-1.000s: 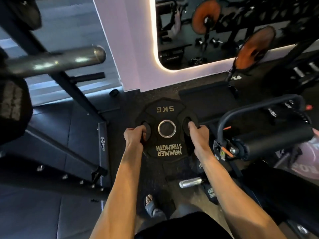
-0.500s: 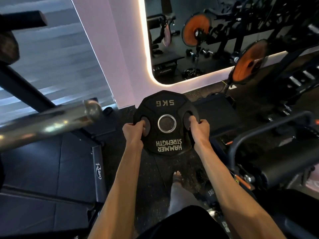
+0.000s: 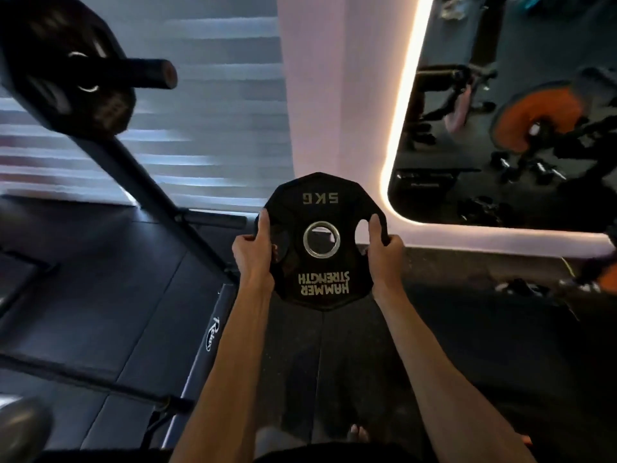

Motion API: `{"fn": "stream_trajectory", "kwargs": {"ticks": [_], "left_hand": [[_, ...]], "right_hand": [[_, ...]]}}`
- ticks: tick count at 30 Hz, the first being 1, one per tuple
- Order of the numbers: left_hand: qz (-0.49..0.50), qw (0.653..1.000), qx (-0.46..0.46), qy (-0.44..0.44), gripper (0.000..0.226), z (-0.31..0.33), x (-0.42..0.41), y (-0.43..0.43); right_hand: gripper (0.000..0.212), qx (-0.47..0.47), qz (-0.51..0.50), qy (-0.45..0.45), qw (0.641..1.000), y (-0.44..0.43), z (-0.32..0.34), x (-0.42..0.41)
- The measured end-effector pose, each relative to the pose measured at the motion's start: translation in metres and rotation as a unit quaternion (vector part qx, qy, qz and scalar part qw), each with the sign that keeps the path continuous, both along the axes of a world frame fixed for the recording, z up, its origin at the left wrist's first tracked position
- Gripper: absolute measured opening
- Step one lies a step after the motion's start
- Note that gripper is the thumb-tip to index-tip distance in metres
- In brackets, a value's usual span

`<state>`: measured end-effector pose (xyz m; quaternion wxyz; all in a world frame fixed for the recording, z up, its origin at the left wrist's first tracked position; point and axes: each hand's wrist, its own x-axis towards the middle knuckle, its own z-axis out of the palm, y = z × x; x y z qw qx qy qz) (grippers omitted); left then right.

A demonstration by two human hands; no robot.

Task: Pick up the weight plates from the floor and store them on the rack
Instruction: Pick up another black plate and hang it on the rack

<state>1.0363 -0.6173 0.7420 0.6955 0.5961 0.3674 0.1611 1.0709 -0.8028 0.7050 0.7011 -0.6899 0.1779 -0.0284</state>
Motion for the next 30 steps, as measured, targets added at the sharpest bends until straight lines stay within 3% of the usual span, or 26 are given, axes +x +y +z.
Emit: {"fn": "stream_trajectory", "kwargs": {"ticks": [3,7,10,16,23,26,30], "left_hand": [[0.077,0.997,0.019,-0.016,0.049,0.022,0.022,0.007],[0.138,0.988,0.032,-0.055,0.048,0.052,0.051,0.03],[0.197,0.976,0.057,-0.07,0.056,0.074,0.071,0.052],[0.278,0.946,0.103,-0.128,0.069,0.115,0.101,0.092],[0.358,0.91,0.132,-0.162,0.047,0.148,0.126,0.125],[0.393,0.891,0.145,-0.174,0.048,0.156,0.138,0.136],[0.449,0.862,0.169,-0.161,0.048,0.158,0.155,0.142]], "right_hand": [[0.078,-0.024,0.04,-0.028,0.999,0.016,0.019,0.045],[0.062,-0.024,0.073,-0.091,0.993,0.05,0.043,0.103],[0.073,0.002,0.11,-0.123,0.986,0.082,0.065,0.138],[0.043,0.075,0.176,-0.175,0.966,0.147,0.1,0.191],[0.057,0.114,0.25,-0.21,0.938,0.216,0.131,0.237],[0.059,0.129,0.292,-0.212,0.924,0.243,0.136,0.256],[0.047,0.153,0.33,-0.21,0.908,0.271,0.138,0.282]]}}
